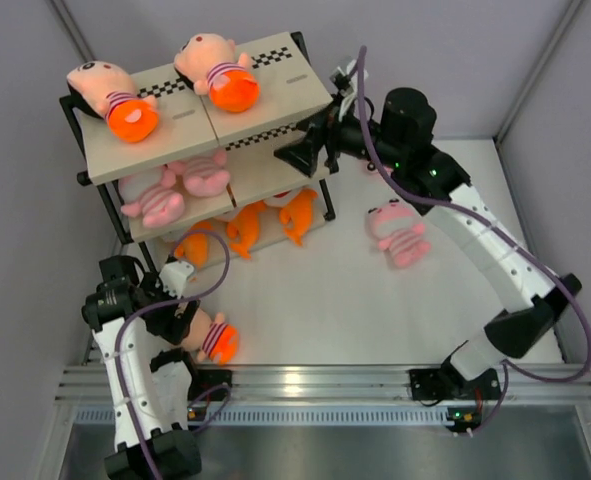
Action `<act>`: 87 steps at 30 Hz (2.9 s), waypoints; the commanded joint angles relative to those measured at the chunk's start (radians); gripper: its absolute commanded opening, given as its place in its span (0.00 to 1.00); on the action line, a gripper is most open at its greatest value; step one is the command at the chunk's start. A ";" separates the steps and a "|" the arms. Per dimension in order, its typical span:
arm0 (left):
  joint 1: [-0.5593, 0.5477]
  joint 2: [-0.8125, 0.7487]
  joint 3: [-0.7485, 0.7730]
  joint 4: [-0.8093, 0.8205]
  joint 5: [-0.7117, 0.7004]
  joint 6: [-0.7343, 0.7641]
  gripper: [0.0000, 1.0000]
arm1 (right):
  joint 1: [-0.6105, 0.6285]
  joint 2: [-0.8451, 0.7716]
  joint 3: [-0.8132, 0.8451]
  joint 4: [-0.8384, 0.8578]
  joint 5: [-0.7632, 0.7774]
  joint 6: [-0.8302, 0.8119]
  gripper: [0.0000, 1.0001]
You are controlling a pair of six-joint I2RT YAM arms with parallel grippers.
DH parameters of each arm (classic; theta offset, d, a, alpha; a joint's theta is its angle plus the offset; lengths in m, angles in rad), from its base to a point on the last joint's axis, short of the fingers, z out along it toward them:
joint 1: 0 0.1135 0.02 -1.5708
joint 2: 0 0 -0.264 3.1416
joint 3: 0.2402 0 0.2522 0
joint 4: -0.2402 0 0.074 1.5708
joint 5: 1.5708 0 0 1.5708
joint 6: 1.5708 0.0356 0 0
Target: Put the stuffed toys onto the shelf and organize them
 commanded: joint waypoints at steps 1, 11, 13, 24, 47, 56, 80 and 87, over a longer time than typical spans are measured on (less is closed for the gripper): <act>-0.002 0.004 -0.003 -0.037 0.062 0.111 0.91 | 0.045 -0.217 -0.142 0.041 0.053 -0.070 0.88; -0.006 0.183 -0.013 0.041 0.039 0.199 0.90 | 0.145 -0.436 -0.447 0.066 0.153 -0.136 0.86; -0.012 0.183 -0.014 0.050 0.074 0.222 0.90 | 0.188 -0.461 -0.485 0.070 0.184 -0.153 0.86; -0.035 0.182 -0.163 0.234 0.119 0.147 0.56 | 0.380 -0.489 -0.895 0.349 0.049 -0.237 0.84; -0.037 0.065 0.269 -0.086 0.326 0.123 0.00 | 0.665 -0.161 -0.495 -0.058 0.242 -0.760 0.75; -0.037 0.071 0.336 -0.139 0.384 0.133 0.00 | 0.727 0.020 -0.374 -0.178 0.380 -0.931 0.74; -0.055 0.058 0.297 -0.148 0.400 0.136 0.10 | 0.704 0.018 -0.491 -0.034 0.665 -0.862 0.00; -0.055 0.015 0.310 -0.086 0.314 0.079 0.98 | 0.664 -0.203 -0.683 -0.114 0.656 -0.748 0.00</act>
